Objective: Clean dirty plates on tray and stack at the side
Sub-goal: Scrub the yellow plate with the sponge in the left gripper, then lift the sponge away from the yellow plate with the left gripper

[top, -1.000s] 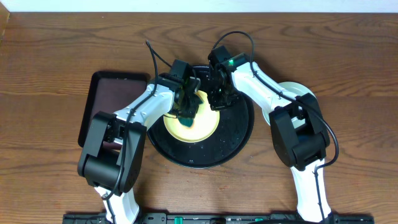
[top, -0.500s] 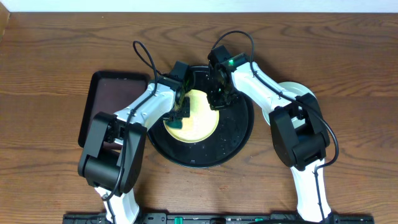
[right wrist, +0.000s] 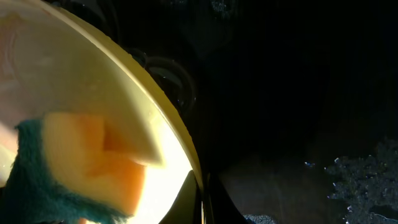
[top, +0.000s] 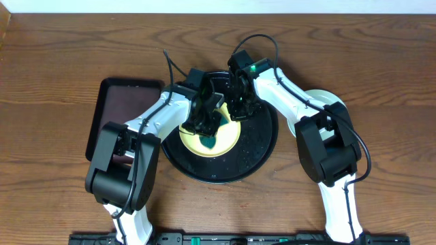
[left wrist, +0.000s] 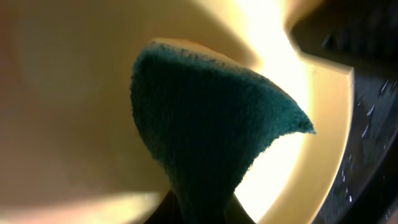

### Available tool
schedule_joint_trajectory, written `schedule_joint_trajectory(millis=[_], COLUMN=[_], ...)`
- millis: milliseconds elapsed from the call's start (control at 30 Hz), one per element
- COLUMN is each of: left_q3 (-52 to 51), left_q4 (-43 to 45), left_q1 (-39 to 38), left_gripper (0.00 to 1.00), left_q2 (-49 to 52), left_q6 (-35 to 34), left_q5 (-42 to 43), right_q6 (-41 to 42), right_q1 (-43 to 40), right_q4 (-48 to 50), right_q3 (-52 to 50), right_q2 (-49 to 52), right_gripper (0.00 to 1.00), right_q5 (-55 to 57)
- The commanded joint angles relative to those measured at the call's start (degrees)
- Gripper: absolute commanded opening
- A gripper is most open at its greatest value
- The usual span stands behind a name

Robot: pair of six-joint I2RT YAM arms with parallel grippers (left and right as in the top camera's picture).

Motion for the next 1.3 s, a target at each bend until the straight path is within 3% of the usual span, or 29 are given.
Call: schedule_joint_trajectory(millis=[0, 100, 200, 267, 700, 1033, 1267], left_q3=[-0.5, -0.5, -0.5, -0.1, 11.9, 12.0, 12.0], left_q4=[2.8, 5.7, 6.6, 6.1, -11.6, -15.2, -13.5], left_q1=[0.2, 0.2, 0.2, 0.2, 0.2, 1.5, 6.4], left_gripper=[0.08, 0.07, 0.08, 0.07, 0.07, 0.07, 0.07], left_q2=[1.0, 1.0, 1.0, 0.9, -4.2, -6.5, -6.5], left_q6=[0.8, -5.5, -17.2, -20.0, -25.1, -25.1, -25.1], left_q5=[-4.6, -15.6, -30.8, -35.6, -35.1, -32.0, -22.1], right_q6=[-0.3, -0.3, -0.3, -0.3, -0.2, -0.2, -3.0], right_q1=[1.4, 1.4, 1.4, 1.4, 1.4, -1.5, -3.4], right_q4=[-0.2, -0.2, 0.0, 0.2, 0.6, 0.7, -0.6], right_q3=[0.0, 0.0, 0.0, 0.0, 0.0, 0.1, 0.1], right_q2=[-1.0, -1.0, -1.0, -1.0, -1.0, -3.0, -7.4], right_gripper=[0.01, 0.01, 0.01, 0.01, 0.01, 0.01, 0.01], right_q5=[1.4, 1.5, 1.5, 1.5, 1.4, -1.1, 3.5])
